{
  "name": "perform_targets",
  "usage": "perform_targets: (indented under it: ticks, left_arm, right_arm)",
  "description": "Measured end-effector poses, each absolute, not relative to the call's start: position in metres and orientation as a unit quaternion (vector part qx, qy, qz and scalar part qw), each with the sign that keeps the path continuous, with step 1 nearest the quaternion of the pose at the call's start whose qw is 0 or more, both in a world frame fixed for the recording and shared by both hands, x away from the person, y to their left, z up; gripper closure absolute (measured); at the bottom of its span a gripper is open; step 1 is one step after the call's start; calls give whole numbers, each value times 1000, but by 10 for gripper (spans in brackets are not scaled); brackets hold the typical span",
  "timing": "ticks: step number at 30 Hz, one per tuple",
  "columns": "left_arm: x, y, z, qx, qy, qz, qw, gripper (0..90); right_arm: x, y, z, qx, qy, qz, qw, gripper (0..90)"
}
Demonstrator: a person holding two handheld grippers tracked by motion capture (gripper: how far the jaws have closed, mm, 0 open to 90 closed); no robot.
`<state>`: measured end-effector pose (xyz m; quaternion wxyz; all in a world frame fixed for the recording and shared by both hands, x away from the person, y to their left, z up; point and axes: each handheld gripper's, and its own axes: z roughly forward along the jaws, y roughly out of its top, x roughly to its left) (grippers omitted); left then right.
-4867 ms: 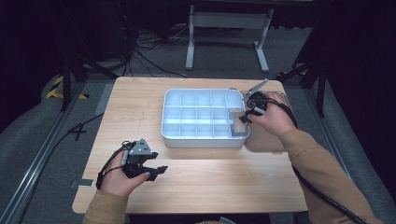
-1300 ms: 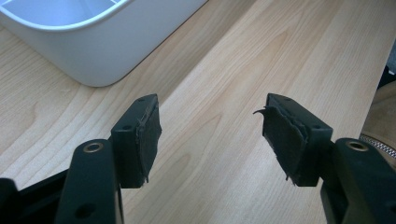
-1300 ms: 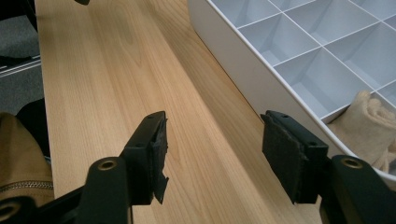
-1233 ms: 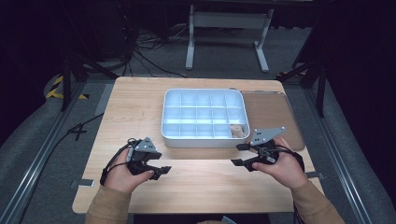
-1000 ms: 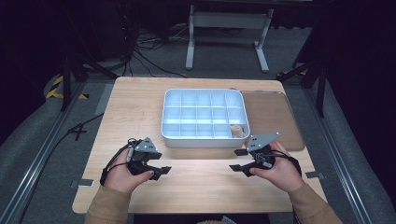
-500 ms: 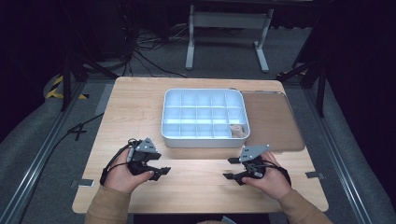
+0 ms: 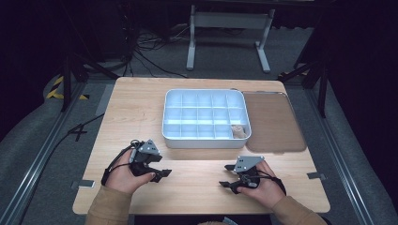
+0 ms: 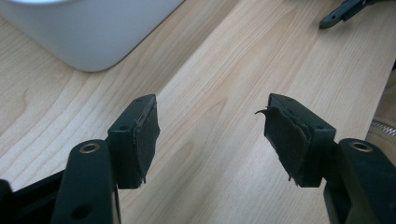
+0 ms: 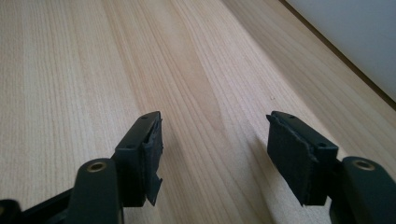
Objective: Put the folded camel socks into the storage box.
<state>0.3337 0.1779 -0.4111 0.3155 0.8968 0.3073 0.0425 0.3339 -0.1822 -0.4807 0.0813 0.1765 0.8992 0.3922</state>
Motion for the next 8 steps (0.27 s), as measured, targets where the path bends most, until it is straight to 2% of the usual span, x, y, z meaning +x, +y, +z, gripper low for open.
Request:
perform_targets:
  ticks: [8]
  left_arm:
    - [335,177,-417,904,300,24,303,337]
  right_arm:
    - [333,-181,-482,177,898,396,77,357]
